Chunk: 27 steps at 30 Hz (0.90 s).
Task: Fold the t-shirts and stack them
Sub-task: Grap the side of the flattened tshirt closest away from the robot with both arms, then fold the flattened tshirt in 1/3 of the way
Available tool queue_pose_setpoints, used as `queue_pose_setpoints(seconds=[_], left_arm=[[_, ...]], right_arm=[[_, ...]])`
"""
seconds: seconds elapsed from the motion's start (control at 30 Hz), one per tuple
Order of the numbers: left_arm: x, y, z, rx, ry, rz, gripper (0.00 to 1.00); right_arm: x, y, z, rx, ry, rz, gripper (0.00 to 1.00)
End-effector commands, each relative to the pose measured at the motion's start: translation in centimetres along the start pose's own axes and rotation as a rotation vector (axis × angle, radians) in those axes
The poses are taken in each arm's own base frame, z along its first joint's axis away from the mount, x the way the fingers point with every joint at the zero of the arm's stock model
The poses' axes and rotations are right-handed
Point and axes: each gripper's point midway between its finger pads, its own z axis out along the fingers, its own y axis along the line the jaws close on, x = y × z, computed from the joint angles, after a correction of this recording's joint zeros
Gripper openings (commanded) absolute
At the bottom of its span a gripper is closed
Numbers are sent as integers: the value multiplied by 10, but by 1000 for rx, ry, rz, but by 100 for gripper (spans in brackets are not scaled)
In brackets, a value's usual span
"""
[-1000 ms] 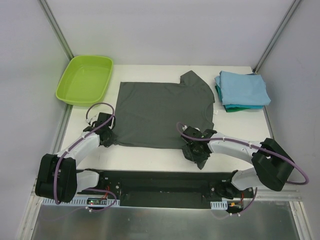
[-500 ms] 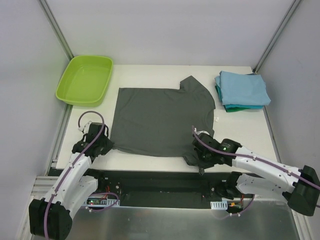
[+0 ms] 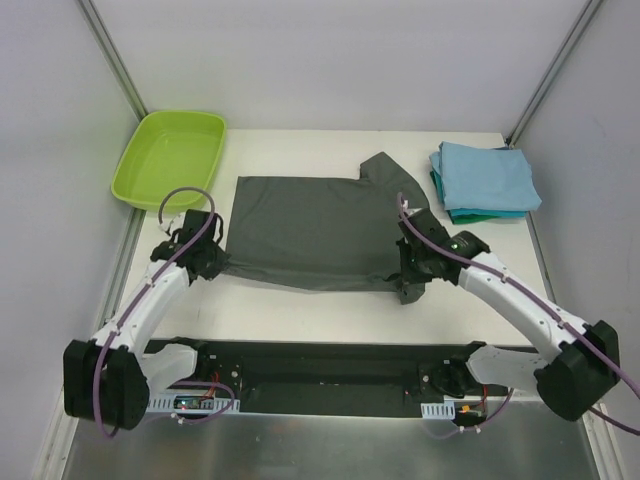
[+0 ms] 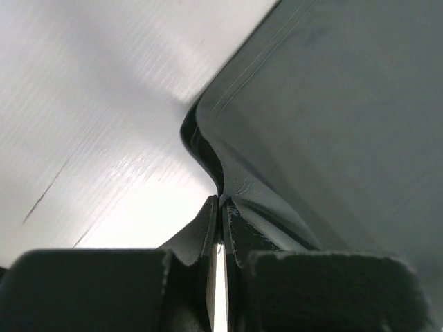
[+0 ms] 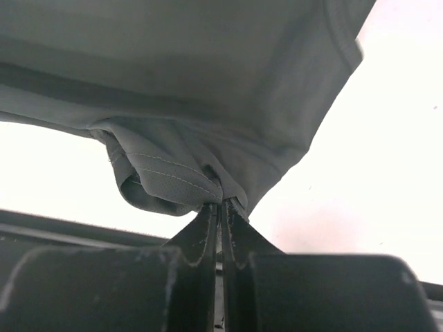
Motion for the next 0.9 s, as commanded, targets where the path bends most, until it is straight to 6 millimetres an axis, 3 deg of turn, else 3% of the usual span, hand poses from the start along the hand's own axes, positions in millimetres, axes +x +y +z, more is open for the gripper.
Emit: queue_pose_setpoints(seconds=[0.0, 0.2, 0.33, 0.87], left_arm=[[-28, -21, 8, -15, -57, -22, 0], [-48, -39, 25, -63, -74, -18, 0], [-51, -43, 40, -100, -54, -2, 0], [-53, -37, 70, -202, -27, 21, 0]], right_arm=[[-43, -12, 6, 42, -56, -54, 0], [-83, -23, 31, 68, -35, -157, 0], [-107, -30, 45, 79, -17, -252, 0], [-171, -47, 90, 71, 41, -931, 4]])
